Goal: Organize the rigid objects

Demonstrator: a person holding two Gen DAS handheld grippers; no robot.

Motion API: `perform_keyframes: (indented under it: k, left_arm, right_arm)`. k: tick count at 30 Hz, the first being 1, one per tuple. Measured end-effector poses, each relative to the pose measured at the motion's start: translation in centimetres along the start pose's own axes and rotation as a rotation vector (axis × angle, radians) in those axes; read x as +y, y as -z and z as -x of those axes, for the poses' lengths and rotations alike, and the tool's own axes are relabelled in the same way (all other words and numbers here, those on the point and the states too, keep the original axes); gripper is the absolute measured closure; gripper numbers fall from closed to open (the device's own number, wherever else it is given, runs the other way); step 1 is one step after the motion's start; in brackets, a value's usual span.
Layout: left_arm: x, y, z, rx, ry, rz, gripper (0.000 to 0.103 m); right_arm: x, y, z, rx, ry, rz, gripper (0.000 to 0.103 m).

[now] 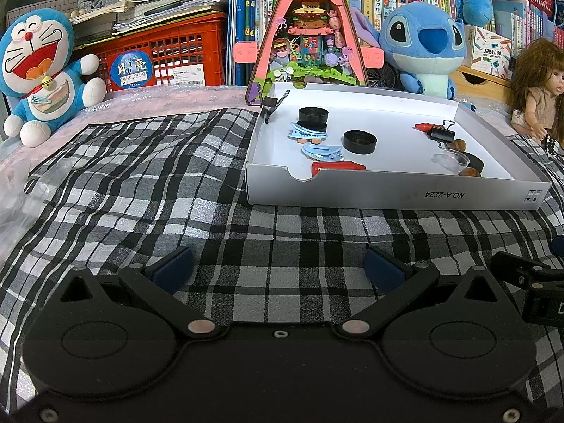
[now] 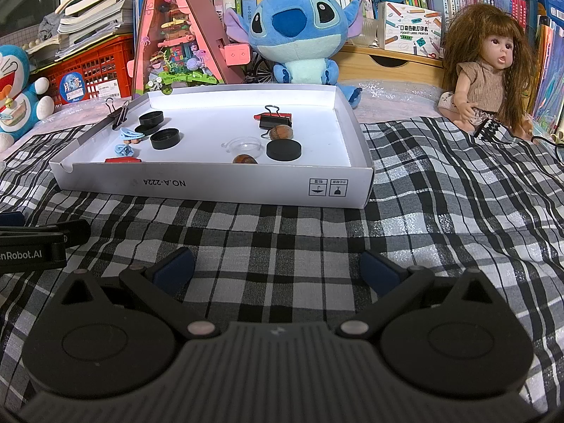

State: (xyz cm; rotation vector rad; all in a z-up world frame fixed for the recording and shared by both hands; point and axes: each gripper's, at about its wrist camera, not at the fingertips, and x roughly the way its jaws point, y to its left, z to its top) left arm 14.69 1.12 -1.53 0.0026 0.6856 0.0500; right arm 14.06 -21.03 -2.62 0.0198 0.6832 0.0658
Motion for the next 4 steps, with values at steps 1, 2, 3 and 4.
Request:
perform_keyframes:
  k: [1, 2, 3, 4]
  left_arm:
    - [-0.01, 0.00, 0.00, 0.000, 0.000, 0.000, 0.000]
    - [0.00, 0.00, 0.00, 0.000, 0.000, 0.000, 0.000]
    - [0.00, 0.00, 0.00, 0.000, 0.000, 0.000, 0.000]
    - [0.01, 0.00, -0.01, 0.000, 0.000, 0.000, 0.000]
  right_arm:
    - [-0.01, -0.01, 0.02, 0.000, 0.000, 0.000, 0.000]
    - [-0.01, -0.01, 0.02, 0.000, 0.000, 0.000, 0.000]
    - [0.00, -0.01, 0.01, 0.000, 0.000, 0.000, 0.000]
    - [0.00, -0.01, 0.02, 0.000, 0.000, 0.000, 0.000]
